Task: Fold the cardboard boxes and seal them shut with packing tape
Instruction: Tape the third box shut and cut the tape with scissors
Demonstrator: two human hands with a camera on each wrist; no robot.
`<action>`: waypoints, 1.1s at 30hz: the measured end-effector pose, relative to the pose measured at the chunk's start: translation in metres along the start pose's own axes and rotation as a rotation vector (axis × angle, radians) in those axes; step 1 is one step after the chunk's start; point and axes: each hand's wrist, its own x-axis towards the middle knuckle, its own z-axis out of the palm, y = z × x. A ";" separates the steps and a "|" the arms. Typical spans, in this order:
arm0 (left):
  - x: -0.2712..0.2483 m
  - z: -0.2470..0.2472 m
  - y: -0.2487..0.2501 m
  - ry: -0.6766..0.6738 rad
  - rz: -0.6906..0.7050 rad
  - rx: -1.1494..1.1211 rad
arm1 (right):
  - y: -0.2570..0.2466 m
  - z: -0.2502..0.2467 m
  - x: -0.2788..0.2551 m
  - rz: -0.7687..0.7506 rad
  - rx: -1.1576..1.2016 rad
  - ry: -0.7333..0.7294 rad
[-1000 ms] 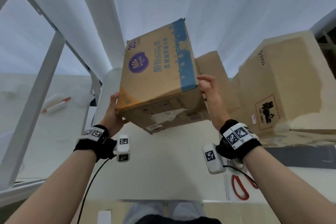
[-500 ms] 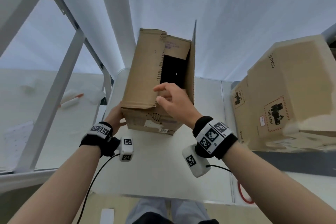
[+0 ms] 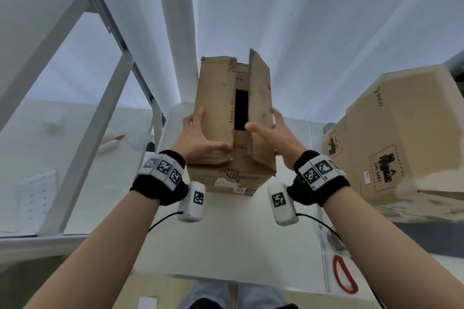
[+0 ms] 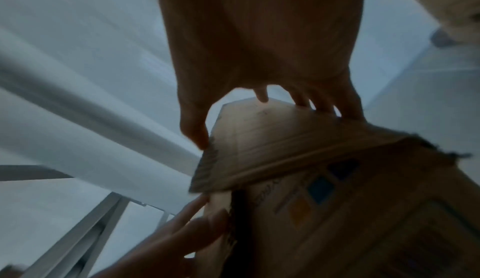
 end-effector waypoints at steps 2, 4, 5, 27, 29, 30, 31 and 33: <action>-0.008 0.009 -0.001 -0.032 -0.045 0.076 | 0.010 0.010 0.000 0.068 -0.123 -0.054; -0.014 0.011 -0.002 -0.017 -0.078 0.127 | 0.016 0.020 0.000 0.095 -0.221 -0.059; -0.016 0.011 -0.001 -0.010 -0.099 0.155 | 0.017 0.023 -0.001 0.101 -0.246 -0.067; 0.001 -0.072 -0.017 0.075 -0.303 0.356 | -0.019 0.088 0.036 0.015 -0.413 -0.195; 0.014 -0.075 -0.015 0.087 -0.299 0.371 | -0.024 0.091 0.043 0.016 -0.404 -0.161; 0.018 -0.076 -0.014 0.096 -0.301 0.386 | -0.025 0.093 0.046 0.016 -0.399 -0.149; 0.022 -0.075 -0.013 0.107 -0.303 0.403 | -0.026 0.094 0.048 0.015 -0.398 -0.137; 0.027 -0.072 -0.014 0.122 -0.309 0.429 | -0.024 0.096 0.050 0.009 -0.400 -0.118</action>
